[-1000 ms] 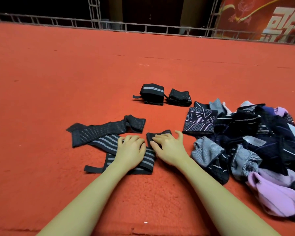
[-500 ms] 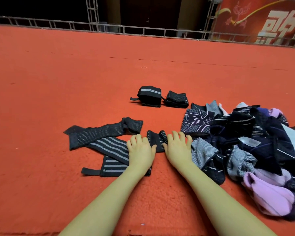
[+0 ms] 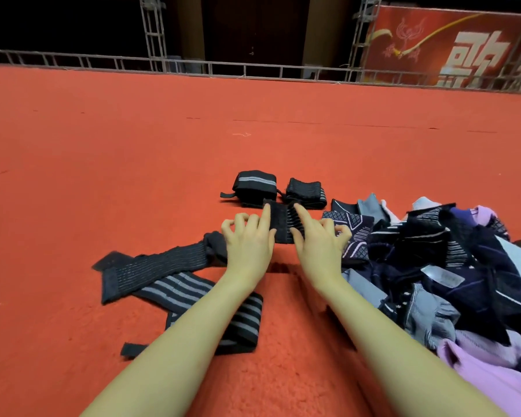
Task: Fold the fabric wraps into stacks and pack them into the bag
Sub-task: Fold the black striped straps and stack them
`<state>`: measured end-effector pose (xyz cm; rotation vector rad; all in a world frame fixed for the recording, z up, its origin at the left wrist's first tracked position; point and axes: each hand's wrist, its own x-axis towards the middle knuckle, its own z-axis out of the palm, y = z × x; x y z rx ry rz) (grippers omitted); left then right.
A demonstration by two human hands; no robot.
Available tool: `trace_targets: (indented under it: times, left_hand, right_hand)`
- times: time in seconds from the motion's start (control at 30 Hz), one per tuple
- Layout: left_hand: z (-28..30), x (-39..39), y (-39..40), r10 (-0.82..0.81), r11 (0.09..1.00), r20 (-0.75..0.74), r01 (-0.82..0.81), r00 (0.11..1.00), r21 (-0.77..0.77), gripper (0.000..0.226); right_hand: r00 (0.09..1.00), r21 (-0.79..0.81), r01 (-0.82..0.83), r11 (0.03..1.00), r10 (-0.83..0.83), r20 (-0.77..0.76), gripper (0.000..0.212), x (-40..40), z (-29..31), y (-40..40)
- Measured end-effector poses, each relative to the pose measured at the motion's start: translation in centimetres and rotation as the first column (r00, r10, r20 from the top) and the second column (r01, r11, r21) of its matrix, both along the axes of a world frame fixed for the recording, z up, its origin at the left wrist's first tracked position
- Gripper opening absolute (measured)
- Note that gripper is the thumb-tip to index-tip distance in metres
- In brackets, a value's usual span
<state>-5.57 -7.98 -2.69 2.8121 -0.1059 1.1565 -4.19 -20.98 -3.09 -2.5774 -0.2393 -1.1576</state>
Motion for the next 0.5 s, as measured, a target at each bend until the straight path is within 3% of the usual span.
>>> trace_targets:
  times: [0.23, 0.5]
  left_hand:
    - [2.3, 10.0, -2.0, -0.045, 0.997, 0.024, 0.043, 0.999, 0.065, 0.052]
    - [0.8, 21.9, -4.8, -0.073, 0.994, -0.053, 0.077, 0.996, 0.083, 0.05]
  right_hand:
    - [0.998, -0.034, 0.046, 0.998, -0.045, 0.04, 0.035, 9.6, 1.6, -2.5]
    - [0.974, 0.093, 0.113, 0.989, -0.092, -0.208, 0.034, 20.5, 1.0, -4.4]
